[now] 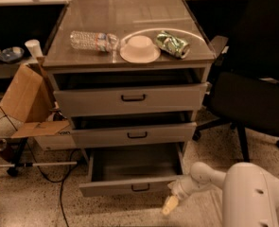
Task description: Close bottom drawer
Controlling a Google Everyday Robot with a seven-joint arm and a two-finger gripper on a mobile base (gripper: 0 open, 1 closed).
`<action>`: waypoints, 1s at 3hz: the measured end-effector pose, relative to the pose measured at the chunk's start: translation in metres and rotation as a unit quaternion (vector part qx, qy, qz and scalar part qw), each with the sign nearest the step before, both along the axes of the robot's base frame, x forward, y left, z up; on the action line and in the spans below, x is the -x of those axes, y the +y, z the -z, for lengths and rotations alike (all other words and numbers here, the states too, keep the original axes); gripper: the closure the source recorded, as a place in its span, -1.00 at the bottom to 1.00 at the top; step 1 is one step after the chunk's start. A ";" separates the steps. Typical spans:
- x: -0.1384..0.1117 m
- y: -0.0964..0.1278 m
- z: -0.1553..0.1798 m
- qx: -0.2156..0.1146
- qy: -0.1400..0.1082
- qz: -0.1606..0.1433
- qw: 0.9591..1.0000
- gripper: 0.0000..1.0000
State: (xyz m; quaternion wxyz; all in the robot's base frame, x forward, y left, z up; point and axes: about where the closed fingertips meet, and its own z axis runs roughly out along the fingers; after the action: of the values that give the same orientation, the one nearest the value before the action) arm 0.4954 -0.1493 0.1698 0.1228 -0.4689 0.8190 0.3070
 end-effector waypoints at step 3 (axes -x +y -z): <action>-0.052 0.033 -0.016 0.001 -0.032 -0.026 0.999 -0.62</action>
Offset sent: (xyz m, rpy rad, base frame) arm 0.1790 0.1063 0.0566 -0.0109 -0.2110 0.1644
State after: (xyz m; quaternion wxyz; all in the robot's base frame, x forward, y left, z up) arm 0.5478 -0.1164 0.1860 0.1401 -0.5000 0.8024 0.2942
